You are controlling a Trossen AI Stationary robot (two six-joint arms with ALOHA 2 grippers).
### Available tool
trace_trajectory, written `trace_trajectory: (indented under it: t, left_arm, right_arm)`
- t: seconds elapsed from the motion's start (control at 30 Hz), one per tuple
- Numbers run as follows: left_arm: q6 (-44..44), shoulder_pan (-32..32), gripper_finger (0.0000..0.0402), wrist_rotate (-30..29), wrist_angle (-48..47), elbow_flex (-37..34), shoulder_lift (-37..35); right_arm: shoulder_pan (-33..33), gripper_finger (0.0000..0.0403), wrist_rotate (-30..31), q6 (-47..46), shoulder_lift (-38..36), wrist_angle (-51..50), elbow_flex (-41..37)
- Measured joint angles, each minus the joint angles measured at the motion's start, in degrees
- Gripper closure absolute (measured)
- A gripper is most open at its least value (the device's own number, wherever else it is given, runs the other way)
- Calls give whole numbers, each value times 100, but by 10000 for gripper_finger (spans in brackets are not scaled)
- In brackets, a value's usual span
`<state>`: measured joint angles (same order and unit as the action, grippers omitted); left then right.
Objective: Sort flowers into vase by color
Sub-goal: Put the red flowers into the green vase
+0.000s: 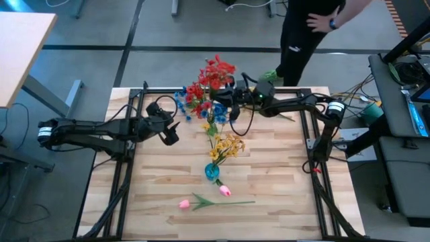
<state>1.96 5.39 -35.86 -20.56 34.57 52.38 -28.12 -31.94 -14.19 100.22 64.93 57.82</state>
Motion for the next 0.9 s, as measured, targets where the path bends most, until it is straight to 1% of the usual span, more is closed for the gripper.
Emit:
trace_trajectory:
  t: [0.17,0.43,0.9]
  left_arm:
    - [0,0,178,-3,-2,0,0]
    - [0,1,178,-110,-1,0,0]
    - [0,7,178,-116,-2,0,0]
  right_arm:
    - [8,381,38,158,2,-243,-2]
    - [136,381,42,748,7,-493,-2]
    - [188,380,44,979,9,-771,-4]
